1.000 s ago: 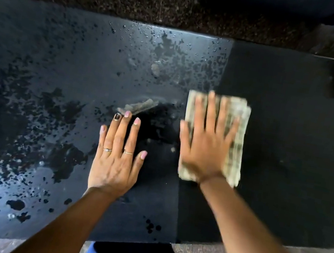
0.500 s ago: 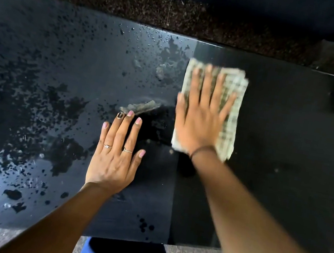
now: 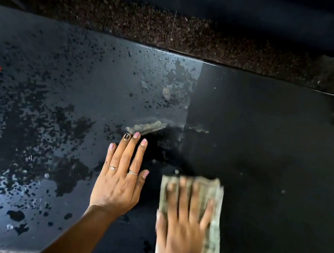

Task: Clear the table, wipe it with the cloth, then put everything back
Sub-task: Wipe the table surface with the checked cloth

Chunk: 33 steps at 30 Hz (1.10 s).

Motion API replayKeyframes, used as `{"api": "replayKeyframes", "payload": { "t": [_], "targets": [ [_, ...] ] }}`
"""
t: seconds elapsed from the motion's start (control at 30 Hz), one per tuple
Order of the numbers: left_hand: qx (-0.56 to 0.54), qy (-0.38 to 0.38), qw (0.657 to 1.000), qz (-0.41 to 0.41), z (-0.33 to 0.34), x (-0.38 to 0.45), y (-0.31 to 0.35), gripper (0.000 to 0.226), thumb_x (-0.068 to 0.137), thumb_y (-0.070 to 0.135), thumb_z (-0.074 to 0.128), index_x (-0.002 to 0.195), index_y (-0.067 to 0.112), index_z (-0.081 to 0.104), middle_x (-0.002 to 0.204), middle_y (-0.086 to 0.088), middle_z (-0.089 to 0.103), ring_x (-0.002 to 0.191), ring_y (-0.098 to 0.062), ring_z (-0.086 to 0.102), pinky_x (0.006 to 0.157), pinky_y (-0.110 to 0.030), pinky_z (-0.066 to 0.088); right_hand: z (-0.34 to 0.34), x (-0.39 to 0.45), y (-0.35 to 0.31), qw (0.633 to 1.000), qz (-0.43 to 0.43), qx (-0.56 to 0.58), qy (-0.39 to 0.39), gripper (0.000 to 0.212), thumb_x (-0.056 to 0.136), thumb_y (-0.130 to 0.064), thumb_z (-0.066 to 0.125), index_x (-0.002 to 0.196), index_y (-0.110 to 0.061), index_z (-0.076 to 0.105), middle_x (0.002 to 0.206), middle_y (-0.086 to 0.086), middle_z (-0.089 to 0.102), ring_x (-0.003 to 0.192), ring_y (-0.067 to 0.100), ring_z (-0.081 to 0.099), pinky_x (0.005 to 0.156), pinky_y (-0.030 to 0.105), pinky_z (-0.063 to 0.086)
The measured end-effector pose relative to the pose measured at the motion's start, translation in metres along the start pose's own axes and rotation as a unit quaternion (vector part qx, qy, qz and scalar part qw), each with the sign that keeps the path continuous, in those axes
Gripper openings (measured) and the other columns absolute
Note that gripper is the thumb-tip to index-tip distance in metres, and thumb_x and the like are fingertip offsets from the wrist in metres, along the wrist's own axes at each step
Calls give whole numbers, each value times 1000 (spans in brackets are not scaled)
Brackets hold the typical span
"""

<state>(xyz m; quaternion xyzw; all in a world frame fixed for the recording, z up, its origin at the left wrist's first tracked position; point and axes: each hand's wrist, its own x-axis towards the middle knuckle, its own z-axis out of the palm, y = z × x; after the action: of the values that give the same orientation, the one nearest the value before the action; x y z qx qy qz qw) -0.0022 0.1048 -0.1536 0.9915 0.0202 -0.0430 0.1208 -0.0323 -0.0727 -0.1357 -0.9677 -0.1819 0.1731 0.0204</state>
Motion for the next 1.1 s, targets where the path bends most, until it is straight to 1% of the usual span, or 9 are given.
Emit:
{"api": "replayKeyframes", "payload": {
  "t": [0.17,0.33,0.47,0.6,0.73,0.83,0.97,1.03,1.1],
  "targets": [
    [-6,3,1000,1,0,1,0,60,98,31,30,150,8,11,155,-13,20,143,-29,16,120,-43,6,-55,188,6,995,52,1,81,63,97,-54,17,153,-26,5,162,2,2,149,28,-2,115,62,3],
    [-10,1,1000,0,1,0,0,61,98,30,31,151,9,9,155,-13,19,143,-30,19,120,-44,8,-84,282,11,994,74,24,74,60,97,-53,17,151,-28,18,159,3,20,148,30,9,115,61,0],
    [-17,-1,1000,-5,0,1,0,62,97,31,30,151,9,6,156,-12,18,143,-30,19,121,-42,3,-75,257,6,993,54,14,104,59,98,-48,15,152,-25,12,161,4,14,148,29,5,116,60,2],
    [-26,4,1000,-9,0,2,0,60,99,33,25,151,10,6,155,-13,18,143,-31,18,121,-43,4,-42,150,-5,996,29,8,87,61,99,-46,20,153,-23,4,162,3,-1,149,26,-4,116,59,6],
    [-32,7,999,-14,-1,3,0,57,101,34,18,151,9,6,154,-14,20,142,-30,17,120,-44,6,13,-13,-30,1000,5,-14,-5,61,96,-44,27,151,-19,21,161,7,8,148,30,10,110,63,21],
    [-35,5,999,-11,-2,2,1,56,102,34,18,150,8,10,154,-14,20,142,-31,20,120,-44,7,37,-75,-35,998,8,-52,-37,58,94,-48,30,147,-23,33,160,4,16,146,28,19,106,62,26],
    [-52,2,999,-11,0,2,-1,56,102,34,17,151,10,7,154,-14,19,143,-31,17,120,-43,6,25,-53,-37,1000,-20,-9,-22,61,94,-47,30,150,-23,25,160,4,15,145,28,21,107,62,25],
    [-71,1,997,-19,0,1,-2,56,102,35,15,151,12,3,155,-13,17,144,-29,14,121,-41,4,7,-7,-37,997,-77,18,-2,64,95,-44,31,152,-21,16,161,4,10,147,28,14,110,62,22],
    [-106,15,994,-28,-1,4,-4,54,101,36,14,151,14,5,155,-12,17,145,-28,13,121,-39,3,-15,68,-36,996,-87,2,34,64,95,-42,27,153,-20,10,161,4,8,148,27,8,112,61,18]
  ]
}}
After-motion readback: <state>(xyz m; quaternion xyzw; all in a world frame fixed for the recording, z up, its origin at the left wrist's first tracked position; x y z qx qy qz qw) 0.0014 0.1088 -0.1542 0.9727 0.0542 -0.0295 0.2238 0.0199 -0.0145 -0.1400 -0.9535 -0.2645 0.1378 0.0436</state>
